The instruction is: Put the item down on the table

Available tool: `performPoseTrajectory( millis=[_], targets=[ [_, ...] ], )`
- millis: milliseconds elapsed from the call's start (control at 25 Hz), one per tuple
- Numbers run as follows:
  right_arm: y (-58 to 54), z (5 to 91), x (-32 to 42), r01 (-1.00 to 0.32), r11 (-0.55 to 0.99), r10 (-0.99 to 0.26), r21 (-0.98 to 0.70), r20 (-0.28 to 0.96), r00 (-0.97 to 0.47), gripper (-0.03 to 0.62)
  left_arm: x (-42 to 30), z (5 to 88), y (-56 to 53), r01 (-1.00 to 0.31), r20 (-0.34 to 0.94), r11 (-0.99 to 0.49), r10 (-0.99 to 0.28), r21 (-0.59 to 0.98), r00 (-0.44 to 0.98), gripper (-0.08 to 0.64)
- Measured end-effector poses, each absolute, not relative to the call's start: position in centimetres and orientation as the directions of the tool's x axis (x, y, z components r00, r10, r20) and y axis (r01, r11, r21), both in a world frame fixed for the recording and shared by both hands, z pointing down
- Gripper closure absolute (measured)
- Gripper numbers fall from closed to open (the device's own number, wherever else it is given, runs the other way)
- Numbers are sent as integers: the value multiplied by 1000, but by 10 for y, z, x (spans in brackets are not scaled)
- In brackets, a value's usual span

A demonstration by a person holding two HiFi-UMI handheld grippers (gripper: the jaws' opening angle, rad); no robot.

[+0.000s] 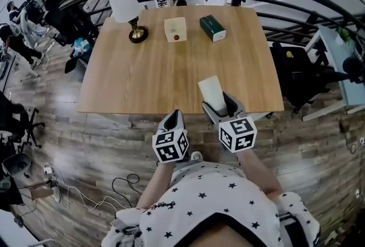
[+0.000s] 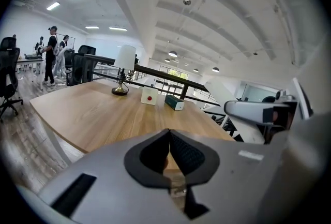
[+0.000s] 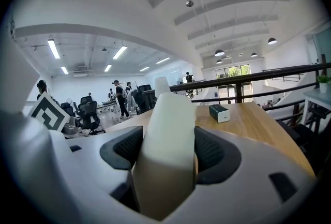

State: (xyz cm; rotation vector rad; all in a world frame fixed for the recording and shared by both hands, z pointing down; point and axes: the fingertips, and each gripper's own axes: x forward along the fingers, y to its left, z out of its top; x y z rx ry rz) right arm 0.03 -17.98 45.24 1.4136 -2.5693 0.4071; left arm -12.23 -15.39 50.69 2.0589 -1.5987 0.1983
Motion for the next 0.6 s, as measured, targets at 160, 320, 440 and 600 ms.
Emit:
performPoseTrajectory(
  millis=[160, 320, 440, 600],
  targets=[
    [-216, 459, -3, -865, 478, -810, -152, 305, -501, 290, -129, 511, -189, -932, 435, -192, -842, 309, 317, 547],
    [-237, 472, -3, -871, 467, -805, -151, 334, -490, 290, -131, 518, -208, -930, 453, -191, -831, 313, 323, 546],
    [-255, 485, 0, -871, 468, -794, -149, 362, -489, 290, -129, 524, -222, -930, 461, -186, -826, 318, 323, 546],
    [-284, 501, 2, -863, 484, -773, -146, 391, -500, 290, -127, 532, -247, -932, 475, -163, -824, 322, 308, 546]
  ],
)
